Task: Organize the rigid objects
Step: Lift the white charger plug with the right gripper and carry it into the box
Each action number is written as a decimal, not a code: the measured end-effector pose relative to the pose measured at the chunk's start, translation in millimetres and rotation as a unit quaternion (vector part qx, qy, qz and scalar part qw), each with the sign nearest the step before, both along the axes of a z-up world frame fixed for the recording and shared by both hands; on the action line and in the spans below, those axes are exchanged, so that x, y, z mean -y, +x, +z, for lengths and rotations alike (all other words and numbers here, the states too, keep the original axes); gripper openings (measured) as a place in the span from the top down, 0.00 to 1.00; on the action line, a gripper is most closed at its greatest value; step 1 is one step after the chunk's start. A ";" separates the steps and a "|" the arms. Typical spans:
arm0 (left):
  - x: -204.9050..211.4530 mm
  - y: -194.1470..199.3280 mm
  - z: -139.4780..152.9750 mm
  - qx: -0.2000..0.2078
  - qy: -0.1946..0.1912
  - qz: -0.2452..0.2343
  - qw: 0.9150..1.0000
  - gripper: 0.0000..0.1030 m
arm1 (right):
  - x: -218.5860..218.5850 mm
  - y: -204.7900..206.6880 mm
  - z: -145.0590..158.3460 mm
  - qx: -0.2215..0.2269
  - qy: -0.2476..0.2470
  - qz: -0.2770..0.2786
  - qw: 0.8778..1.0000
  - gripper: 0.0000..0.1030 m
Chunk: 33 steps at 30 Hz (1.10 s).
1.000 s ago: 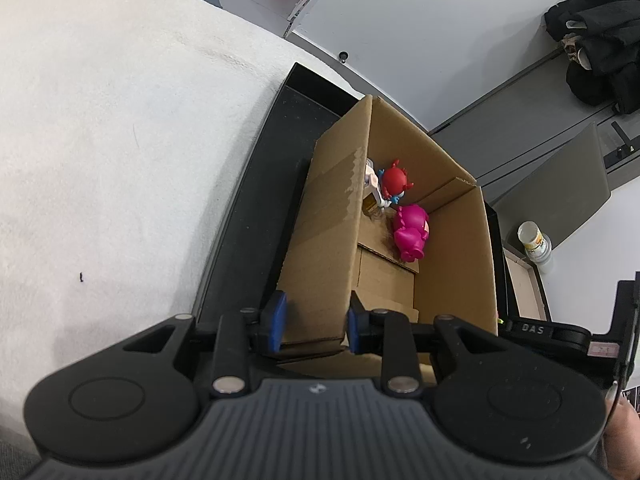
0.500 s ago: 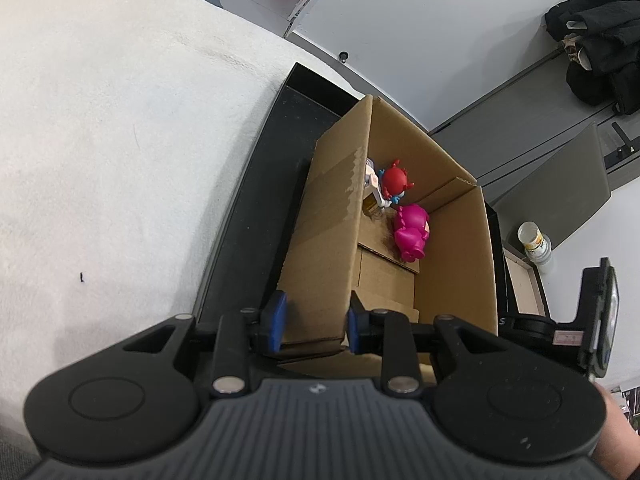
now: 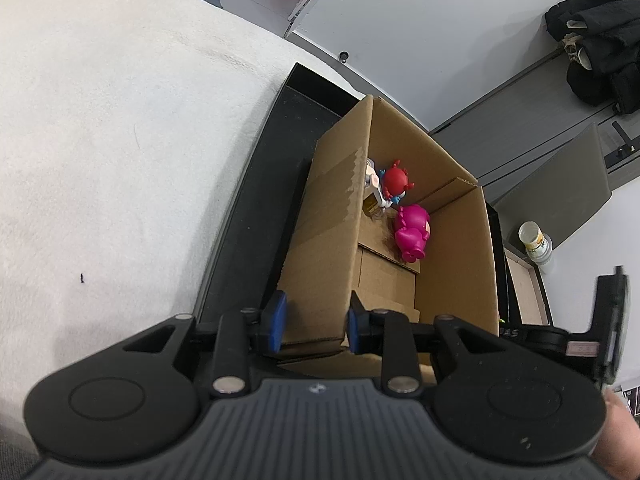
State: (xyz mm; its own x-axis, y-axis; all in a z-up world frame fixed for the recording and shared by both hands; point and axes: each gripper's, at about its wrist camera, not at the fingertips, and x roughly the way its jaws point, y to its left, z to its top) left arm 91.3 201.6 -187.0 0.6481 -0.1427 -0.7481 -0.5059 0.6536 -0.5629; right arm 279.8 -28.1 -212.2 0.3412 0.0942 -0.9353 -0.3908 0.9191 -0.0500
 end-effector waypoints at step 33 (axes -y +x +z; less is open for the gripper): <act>1.0 -0.8 0.4 0.000 0.005 0.000 1.000 0.73 | -51.7 -21.7 98.2 0.078 0.076 0.073 0.991 0.63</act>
